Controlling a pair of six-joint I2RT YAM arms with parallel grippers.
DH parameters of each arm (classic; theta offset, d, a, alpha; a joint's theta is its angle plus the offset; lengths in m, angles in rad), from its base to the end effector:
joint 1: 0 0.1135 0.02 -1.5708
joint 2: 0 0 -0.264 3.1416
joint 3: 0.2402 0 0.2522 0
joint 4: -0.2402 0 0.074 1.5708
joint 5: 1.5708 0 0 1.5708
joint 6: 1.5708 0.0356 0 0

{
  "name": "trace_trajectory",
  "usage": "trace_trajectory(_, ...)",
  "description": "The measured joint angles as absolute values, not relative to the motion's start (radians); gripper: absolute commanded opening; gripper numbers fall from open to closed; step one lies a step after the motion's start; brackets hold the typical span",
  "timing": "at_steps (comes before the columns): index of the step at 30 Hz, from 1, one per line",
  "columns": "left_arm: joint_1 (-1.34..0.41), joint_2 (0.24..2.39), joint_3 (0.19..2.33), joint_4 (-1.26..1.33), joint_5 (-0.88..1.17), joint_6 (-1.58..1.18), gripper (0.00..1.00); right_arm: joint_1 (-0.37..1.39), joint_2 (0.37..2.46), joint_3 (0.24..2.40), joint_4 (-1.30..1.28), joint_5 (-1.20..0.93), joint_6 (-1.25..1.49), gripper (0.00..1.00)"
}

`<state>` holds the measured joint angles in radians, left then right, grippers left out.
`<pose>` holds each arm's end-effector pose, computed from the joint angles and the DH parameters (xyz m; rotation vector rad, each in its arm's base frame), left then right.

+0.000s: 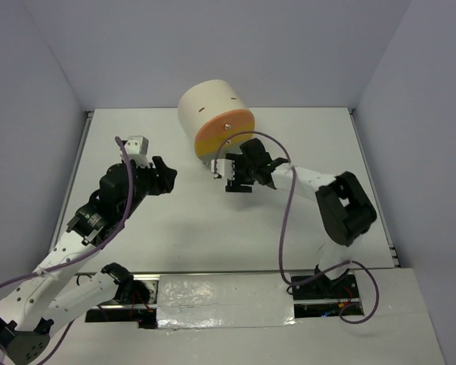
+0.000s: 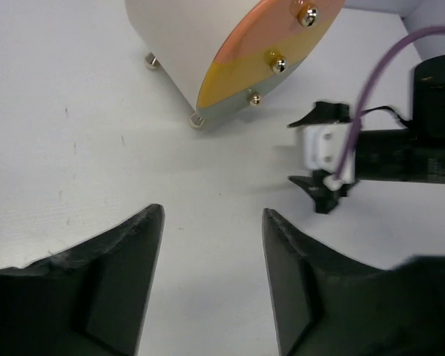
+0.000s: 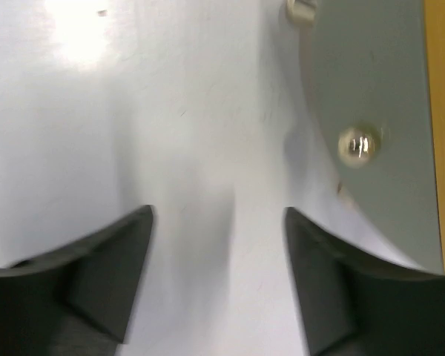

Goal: Organize the makeup

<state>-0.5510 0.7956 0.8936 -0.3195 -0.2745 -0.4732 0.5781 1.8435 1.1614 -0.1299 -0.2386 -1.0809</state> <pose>0.1574 -0.0854 0.3620 -0.1286 1.8058 -0.4886 0.3252 0.2222 0.1811 -1.8100 1.5047 0.0398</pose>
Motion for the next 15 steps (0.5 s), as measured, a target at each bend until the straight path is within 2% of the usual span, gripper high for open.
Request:
trace_trajectory(1, -0.551, 0.797, 0.889, -0.316, -0.274, -0.476, 0.81, 0.578, 1.794, 1.134, -0.151, -0.247, -1.058, 0.99)
trace_trajectory(3, -0.551, 0.799, 0.882, -0.303, -0.27, -0.476, 0.96, 0.575, 1.671, 1.085, -0.19, -0.257, -0.986, 1.0)
trace_trajectory(4, -0.55, 0.802, 0.879, -0.293, -0.267, -0.476, 0.99, 0.572, 1.62, 1.08, -0.21, -0.26, -0.949, 1.0)
trace_trajectory(8, -0.548, 0.827, 0.877, -0.244, -0.246, -0.476, 0.99, 0.531, 1.44, 1.094, -0.277, -0.285, -0.745, 1.0)
trace_trajectory(15, -0.545, 0.896, 0.877, -0.162, -0.178, -0.474, 0.99, 0.323, 1.243, 1.118, -0.386, -0.342, -0.503, 1.0)
